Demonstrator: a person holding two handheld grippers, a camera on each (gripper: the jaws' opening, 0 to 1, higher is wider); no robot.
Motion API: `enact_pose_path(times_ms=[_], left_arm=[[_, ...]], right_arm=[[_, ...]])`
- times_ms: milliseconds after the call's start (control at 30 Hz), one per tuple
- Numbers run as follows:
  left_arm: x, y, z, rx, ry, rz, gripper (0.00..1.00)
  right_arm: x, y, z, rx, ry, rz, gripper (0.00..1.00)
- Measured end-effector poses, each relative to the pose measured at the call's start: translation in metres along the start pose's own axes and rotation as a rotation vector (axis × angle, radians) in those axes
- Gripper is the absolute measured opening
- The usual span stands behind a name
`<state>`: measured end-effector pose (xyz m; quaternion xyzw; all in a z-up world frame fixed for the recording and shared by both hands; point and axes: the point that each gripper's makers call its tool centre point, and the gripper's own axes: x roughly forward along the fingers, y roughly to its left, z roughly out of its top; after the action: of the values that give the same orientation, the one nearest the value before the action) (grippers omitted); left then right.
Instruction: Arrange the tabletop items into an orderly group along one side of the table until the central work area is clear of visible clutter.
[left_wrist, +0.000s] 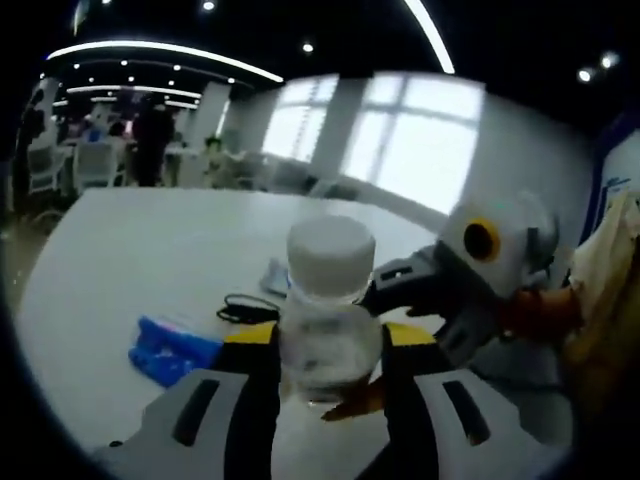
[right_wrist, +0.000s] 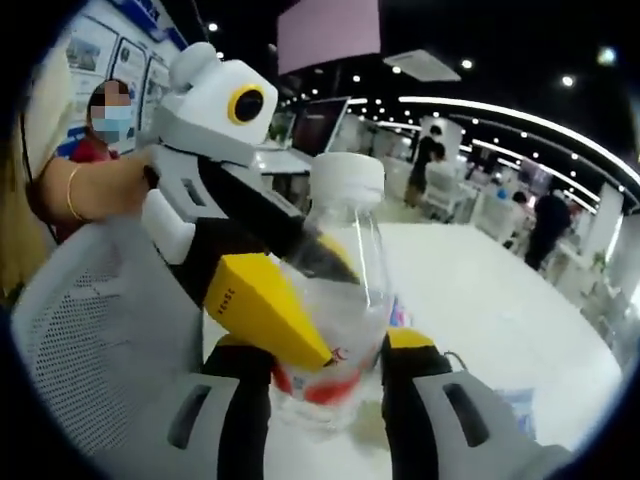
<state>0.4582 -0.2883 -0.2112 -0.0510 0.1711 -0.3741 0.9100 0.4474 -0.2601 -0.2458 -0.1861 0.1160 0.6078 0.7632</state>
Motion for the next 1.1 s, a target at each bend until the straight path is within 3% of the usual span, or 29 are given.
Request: enact_pose_path(times_ms=[133, 267, 467, 700, 800, 1100], left_arm=[[-0.001, -0.011, 0.005, 0.052, 0.019, -0.063, 0.36], [-0.005, -0.022, 0.011, 0.071, -0.002, -0.151, 0.36], [-0.013, -0.038, 0.026, 0.120, -0.014, -0.273, 0.36], [-0.024, -0.052, 0.041, 0.146, -0.017, -0.370, 0.36], [-0.028, -0.055, 0.045, 0.140, -0.024, -0.388, 0.36], [-0.029, -0.059, 0.056, 0.130, -0.071, -0.403, 0.36]], right_arm=[[-0.002, 0.002, 0.004, 0.064, -0.025, 0.045, 0.53], [-0.006, 0.010, 0.002, 0.100, -0.029, 0.124, 0.53], [-0.017, 0.021, 0.012, 0.169, -0.094, 0.251, 0.55], [-0.031, 0.034, 0.022, 0.180, -0.153, 0.374, 0.52], [-0.039, 0.037, 0.034, 0.213, -0.226, 0.421, 0.48], [-0.045, 0.035, 0.049, 0.255, -0.315, 0.422, 0.41]])
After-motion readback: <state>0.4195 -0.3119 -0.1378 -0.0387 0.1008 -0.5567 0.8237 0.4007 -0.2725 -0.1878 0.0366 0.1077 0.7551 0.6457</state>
